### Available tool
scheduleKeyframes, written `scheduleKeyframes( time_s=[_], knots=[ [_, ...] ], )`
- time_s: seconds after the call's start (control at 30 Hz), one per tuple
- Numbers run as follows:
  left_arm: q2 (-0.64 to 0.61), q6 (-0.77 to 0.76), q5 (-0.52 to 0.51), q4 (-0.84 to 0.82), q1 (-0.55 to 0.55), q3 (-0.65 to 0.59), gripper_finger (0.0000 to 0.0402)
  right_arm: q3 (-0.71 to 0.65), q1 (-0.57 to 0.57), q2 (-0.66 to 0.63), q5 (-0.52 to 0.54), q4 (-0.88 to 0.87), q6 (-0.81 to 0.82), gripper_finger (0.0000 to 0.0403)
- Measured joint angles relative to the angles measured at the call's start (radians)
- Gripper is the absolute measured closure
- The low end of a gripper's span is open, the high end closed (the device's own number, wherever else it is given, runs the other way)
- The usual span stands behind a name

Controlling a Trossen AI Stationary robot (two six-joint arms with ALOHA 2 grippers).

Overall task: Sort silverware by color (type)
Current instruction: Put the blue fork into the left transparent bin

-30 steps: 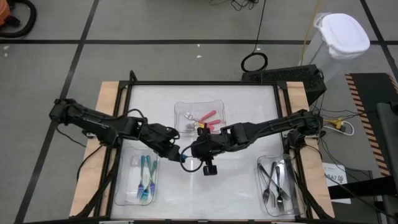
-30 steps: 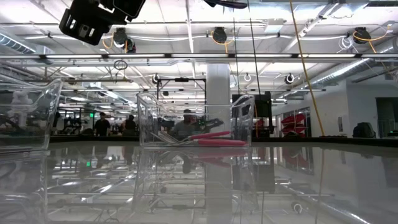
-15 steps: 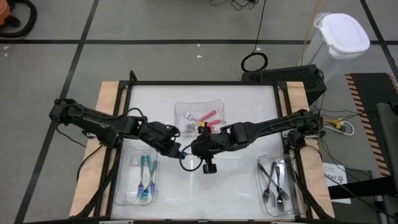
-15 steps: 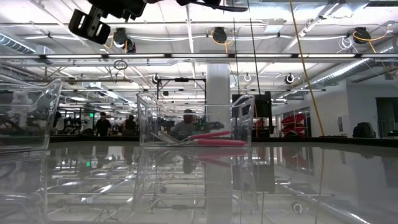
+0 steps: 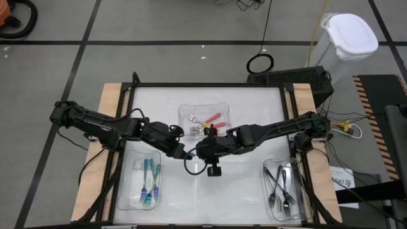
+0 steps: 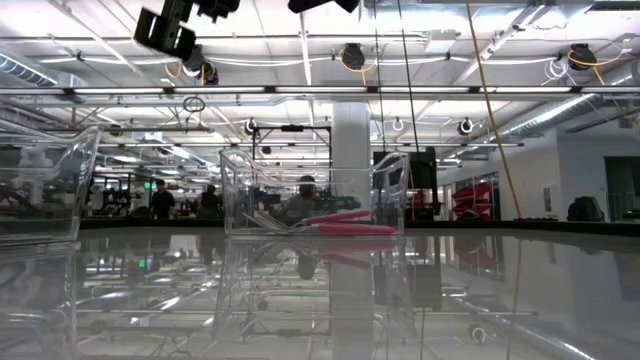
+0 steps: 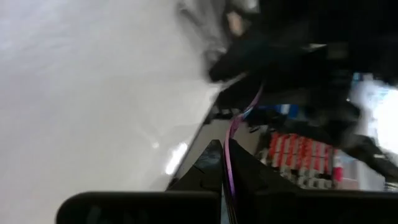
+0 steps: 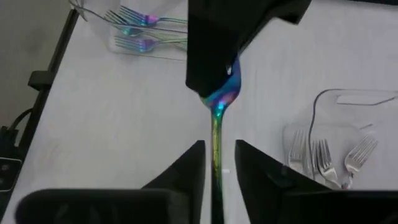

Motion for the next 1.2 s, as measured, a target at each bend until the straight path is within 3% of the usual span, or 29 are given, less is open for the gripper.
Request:
scheduleKeyframes(
  time_s=[0.27,0.53,1.0,1.2],
  knots=[
    [-0.062,0.038,-0.061,0.054,-0.005,-0.001,0.0399,0.0,0.0,-0.064,0.005,-0.018,0.147,0.0259],
    [-0.126,0.122,-0.067,0.064,-0.006,0.0,0.04,0.0,-0.016,-0.193,0.1,-0.041,0.279,0.0223],
    [-0.285,0.399,-0.153,0.144,-0.006,0.0,0.0401,0.0,-0.095,-0.391,0.062,-0.06,0.336,0.0218],
    [-0.325,0.585,-0.288,0.308,-0.006,0.0,0.0401,-0.004,-0.133,-0.395,0.083,0.055,0.306,0.0218]
  ],
)
